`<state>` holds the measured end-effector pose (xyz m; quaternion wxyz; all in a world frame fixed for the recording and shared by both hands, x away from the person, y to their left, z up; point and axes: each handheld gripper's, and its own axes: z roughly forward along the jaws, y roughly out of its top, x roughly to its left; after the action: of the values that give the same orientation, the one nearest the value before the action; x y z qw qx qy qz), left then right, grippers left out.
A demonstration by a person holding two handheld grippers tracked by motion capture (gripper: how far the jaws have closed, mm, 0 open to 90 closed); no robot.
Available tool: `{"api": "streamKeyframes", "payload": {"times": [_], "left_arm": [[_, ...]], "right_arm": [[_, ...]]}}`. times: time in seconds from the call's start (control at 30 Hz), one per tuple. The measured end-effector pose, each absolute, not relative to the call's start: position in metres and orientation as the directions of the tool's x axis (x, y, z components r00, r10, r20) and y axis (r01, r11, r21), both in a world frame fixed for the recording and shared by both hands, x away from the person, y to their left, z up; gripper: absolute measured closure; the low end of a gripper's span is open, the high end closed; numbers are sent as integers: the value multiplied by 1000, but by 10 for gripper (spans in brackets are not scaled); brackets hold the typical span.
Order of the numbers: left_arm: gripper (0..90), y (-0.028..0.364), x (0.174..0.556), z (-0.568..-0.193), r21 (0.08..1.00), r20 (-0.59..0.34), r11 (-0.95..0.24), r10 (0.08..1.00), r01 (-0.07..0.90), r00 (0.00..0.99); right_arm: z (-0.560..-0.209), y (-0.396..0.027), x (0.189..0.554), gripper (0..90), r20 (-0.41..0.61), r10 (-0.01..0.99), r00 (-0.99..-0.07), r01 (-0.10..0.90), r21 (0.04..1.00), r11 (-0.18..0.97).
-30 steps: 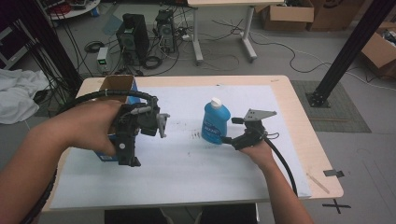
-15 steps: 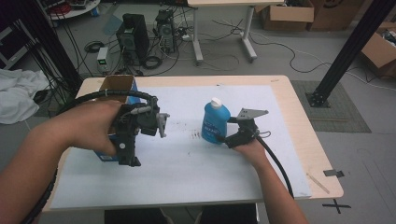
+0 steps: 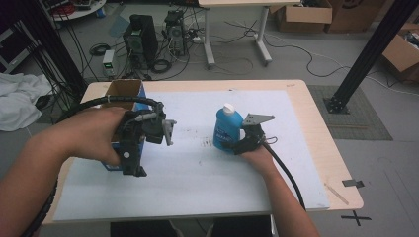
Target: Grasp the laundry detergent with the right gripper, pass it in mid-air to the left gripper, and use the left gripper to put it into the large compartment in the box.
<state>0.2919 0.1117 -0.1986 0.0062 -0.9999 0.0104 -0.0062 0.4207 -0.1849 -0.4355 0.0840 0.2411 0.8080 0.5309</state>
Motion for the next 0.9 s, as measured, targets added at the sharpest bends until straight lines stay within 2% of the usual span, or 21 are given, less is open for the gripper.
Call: {"api": "streamKeyframes", "payload": {"times": [0.27,0.9], "left_arm": [[0,113,292,-199,-11,13,-1000,-15,-15,1000],[1,111,293,-200,-10,13,-1000,-15,-15,1000]], "right_arm": [[-437,-182,421,3,82,480,-873,260,912,317],[-437,-182,419,137,43,508,-860,236,917,322]]}}
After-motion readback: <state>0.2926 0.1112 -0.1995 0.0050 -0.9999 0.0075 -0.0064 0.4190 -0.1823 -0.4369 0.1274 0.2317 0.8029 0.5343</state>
